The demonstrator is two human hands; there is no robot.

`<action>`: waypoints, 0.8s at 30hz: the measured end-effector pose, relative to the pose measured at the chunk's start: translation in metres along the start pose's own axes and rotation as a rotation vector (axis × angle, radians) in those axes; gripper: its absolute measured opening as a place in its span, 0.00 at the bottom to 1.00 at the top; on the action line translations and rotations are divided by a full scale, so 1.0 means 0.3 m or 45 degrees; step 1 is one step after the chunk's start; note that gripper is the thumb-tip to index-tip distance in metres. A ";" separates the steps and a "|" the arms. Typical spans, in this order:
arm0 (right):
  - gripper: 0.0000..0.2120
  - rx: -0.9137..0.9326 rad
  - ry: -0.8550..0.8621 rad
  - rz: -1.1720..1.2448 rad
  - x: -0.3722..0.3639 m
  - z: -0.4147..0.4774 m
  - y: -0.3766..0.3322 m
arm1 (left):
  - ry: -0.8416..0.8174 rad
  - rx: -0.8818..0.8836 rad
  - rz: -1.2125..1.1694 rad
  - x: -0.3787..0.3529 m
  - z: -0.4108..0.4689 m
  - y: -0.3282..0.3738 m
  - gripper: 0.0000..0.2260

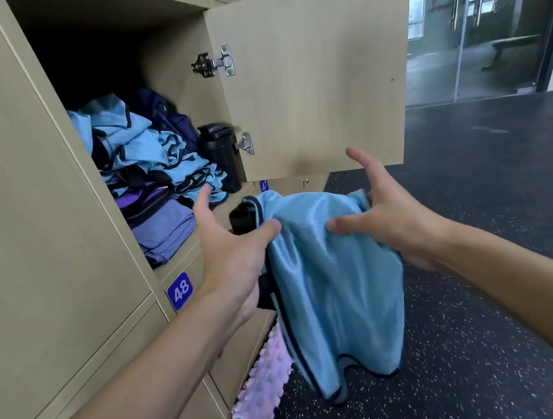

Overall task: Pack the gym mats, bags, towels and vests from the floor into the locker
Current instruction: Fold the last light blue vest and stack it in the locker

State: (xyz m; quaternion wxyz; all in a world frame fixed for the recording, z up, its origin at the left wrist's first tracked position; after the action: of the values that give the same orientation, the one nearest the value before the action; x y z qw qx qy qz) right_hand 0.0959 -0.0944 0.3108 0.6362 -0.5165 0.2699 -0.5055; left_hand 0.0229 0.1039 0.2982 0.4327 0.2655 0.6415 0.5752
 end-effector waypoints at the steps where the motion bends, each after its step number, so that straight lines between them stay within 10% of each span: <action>1: 0.49 -0.009 -0.007 -0.040 0.005 0.002 -0.002 | 0.013 -0.014 0.003 0.009 0.003 0.013 0.39; 9: 0.09 0.012 0.125 -0.038 0.045 0.014 -0.007 | -0.115 0.017 0.081 0.004 0.006 0.058 0.12; 15: 0.20 0.037 0.087 -0.085 0.039 0.016 -0.017 | -0.364 0.025 0.436 -0.040 -0.023 0.054 0.35; 18: 0.25 0.056 0.001 -0.212 0.023 0.021 -0.021 | -0.306 -0.115 0.627 -0.031 -0.004 0.069 0.32; 24: 0.04 0.223 -0.085 -0.550 0.018 0.006 -0.078 | -0.250 -0.553 1.212 -0.050 -0.024 0.141 0.16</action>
State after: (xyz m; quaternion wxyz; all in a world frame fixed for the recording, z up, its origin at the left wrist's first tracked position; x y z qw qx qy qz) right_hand 0.0907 -0.0976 0.3342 0.5642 -0.5216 0.0871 -0.6341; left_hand 0.0173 0.0960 0.3424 0.2268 0.4839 0.2726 0.8000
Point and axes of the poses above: each hand's wrist, its own z-axis towards the middle knuckle, its own x-axis out of the back of the hand, y = z × x, the point moved 9 cm from there along z, towards the middle knuckle, and after that the axes turned 9 degrees about x, right-handed, at the moved point
